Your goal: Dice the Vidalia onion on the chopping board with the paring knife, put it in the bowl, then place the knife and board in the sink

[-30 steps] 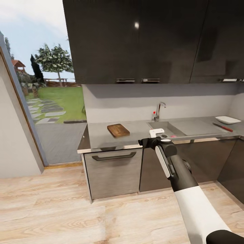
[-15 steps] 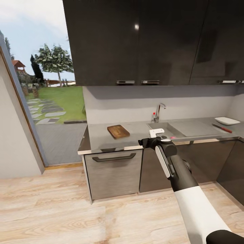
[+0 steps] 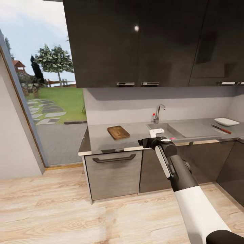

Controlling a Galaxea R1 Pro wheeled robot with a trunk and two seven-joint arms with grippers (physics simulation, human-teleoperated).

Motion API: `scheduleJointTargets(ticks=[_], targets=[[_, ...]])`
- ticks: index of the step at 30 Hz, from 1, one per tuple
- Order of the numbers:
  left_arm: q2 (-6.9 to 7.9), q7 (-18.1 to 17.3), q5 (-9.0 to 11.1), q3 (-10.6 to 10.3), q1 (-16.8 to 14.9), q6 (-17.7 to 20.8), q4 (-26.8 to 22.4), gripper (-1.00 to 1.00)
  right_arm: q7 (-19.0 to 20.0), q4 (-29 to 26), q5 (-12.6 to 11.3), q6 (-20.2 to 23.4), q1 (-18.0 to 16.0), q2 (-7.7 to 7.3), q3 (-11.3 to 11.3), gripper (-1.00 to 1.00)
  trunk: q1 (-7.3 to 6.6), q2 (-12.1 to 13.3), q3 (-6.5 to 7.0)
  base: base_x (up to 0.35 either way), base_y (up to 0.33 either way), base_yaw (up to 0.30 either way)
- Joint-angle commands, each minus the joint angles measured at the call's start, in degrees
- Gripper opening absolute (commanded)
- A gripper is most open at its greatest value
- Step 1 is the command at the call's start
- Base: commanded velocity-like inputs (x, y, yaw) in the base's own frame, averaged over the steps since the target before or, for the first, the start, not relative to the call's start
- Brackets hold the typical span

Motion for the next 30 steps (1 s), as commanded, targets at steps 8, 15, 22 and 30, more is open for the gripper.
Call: scheduleJointTargets(ticks=[8, 15, 22, 30], targets=[[0.02, 0.03, 0.61, -0.03, 0.01, 0.03, -0.11, 1.00, -0.09, -0.04, -0.09, 0.26, -0.05, 0.06, 0.07, 1.00, -1.75, 3.16, 1.36, 0.000, 0.000, 0.000], [0.02, 0.03, 0.60, -0.04, 0.01, -0.21, -0.11, 1.00, -0.09, -0.04, -0.12, 0.26, -0.05, 0.09, 0.10, 1.00, -3.29, 5.97, 2.62, 0.000, 0.000, 0.000], [0.02, 0.03, 0.64, -0.04, 0.01, -0.24, -0.11, 1.00, -0.09, -0.03, -0.15, 0.26, -0.05, 0.09, 0.10, 1.00, -4.82, 8.78, 3.87, 0.000, 0.000, 0.000], [0.02, 0.03, 0.61, -0.04, 0.01, -0.24, -0.11, 1.00, -0.09, 0.04, -0.16, 0.26, -0.05, 0.09, 0.10, 1.00, -6.58, 11.98, 5.31, 0.000, 0.000, 0.000]])
